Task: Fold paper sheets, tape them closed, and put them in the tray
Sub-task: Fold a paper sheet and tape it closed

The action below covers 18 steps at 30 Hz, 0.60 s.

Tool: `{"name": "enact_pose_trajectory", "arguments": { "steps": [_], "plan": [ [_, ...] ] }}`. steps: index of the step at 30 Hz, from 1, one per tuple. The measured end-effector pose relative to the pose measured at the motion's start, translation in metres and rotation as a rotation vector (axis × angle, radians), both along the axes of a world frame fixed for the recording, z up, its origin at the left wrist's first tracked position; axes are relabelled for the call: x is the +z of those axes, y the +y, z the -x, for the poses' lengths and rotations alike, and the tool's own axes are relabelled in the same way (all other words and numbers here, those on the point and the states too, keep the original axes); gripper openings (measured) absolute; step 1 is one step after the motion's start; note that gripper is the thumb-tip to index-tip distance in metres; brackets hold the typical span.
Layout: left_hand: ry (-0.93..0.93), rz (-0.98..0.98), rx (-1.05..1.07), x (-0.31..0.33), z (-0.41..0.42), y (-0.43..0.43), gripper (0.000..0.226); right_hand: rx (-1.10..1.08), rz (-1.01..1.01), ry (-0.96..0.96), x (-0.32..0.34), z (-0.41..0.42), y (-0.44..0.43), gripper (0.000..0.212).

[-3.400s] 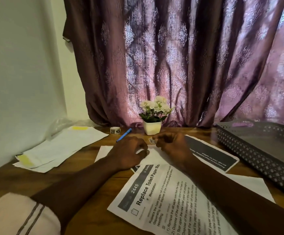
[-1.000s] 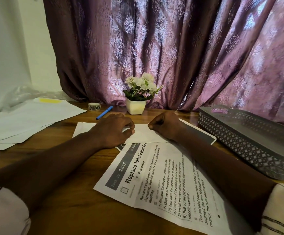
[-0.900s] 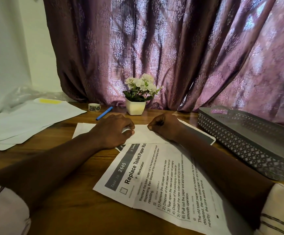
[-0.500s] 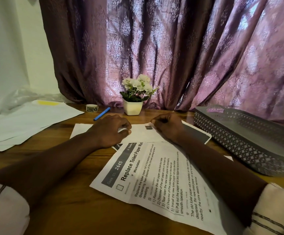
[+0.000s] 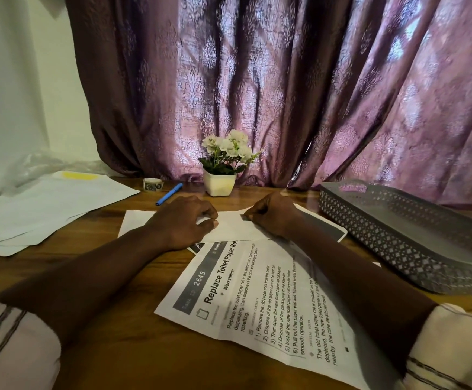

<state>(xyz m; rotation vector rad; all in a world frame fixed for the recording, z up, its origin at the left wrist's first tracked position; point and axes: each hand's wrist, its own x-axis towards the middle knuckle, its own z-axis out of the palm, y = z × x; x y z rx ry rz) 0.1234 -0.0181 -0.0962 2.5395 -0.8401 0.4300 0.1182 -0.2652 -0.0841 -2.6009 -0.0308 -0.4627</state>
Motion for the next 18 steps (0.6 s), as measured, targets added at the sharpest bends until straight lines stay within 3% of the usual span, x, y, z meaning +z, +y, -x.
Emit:
{"name": "enact_pose_trajectory", "arguments": {
  "steps": [6, 10, 12, 15, 18],
  "plan": [
    [0.013, -0.002, 0.011, 0.002, 0.004, 0.002, 0.032, -0.004, 0.011, 0.065, 0.003, 0.011, 0.004, 0.015],
    [-0.023, -0.045, 0.116, 0.004, 0.007, 0.002, 0.045, -0.014, -0.087, -0.086, -0.013, 0.018, 0.006, 0.003],
    [-0.001, -0.076, 0.166, 0.004, 0.007, 0.001, 0.051, 0.035, -0.107, -0.140, -0.018, 0.015, 0.006, 0.010],
    [0.068, -0.095, 0.173, 0.005, 0.006, 0.002, 0.055, -0.020, 0.111, -0.139, -0.019, 0.014, 0.008, 0.041],
    [0.079, -0.096, 0.191, 0.006, 0.008, 0.001, 0.053, -0.091, 0.234, -0.083, -0.018, 0.015, 0.012, 0.042]
  ]
}}
